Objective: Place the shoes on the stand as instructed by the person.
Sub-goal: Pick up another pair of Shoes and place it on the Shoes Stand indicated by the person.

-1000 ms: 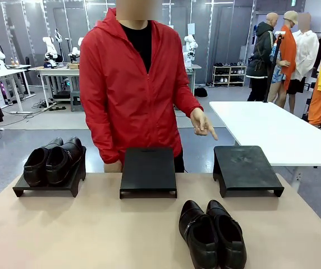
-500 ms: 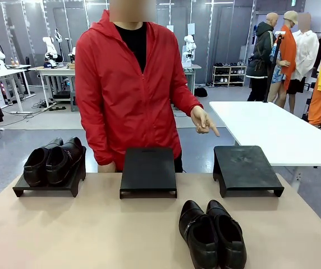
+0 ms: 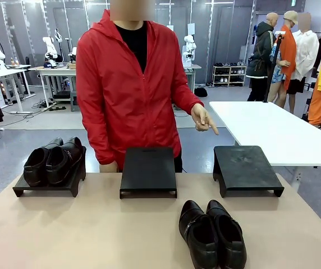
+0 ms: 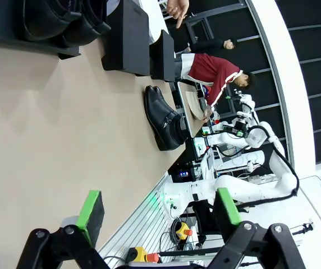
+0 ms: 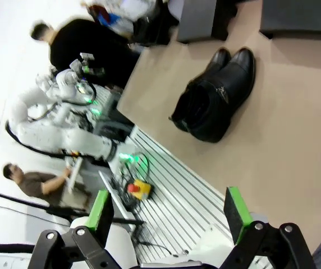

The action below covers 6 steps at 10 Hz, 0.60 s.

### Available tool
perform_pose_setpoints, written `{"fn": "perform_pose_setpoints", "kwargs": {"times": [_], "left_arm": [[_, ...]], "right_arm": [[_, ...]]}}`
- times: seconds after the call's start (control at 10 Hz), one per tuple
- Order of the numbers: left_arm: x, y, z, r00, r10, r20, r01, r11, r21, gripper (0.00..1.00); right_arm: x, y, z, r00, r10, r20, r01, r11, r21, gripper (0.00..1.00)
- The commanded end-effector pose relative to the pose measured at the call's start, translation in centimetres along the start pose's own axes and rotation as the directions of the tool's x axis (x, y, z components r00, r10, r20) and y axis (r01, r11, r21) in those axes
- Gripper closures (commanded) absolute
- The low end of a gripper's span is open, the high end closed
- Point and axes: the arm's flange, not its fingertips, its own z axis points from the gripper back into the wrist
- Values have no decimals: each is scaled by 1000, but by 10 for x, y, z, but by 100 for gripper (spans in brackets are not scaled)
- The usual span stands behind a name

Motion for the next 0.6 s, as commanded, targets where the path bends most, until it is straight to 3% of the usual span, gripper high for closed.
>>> {"fn": "perform_pose_setpoints", "kwargs": {"times": [0.0,0.5], "left_arm": [[-5,-4,-1,1000,-13,-5,13,1000,-7,0],[-5,-4,-1,1000,-13,-5,13,1000,-7,0]], "right_arm": [[9,54,-21,992,2,-127,-19,991,-129,0],[39,146,-120,912,-63,-405,-62,956,-286,0]]}}
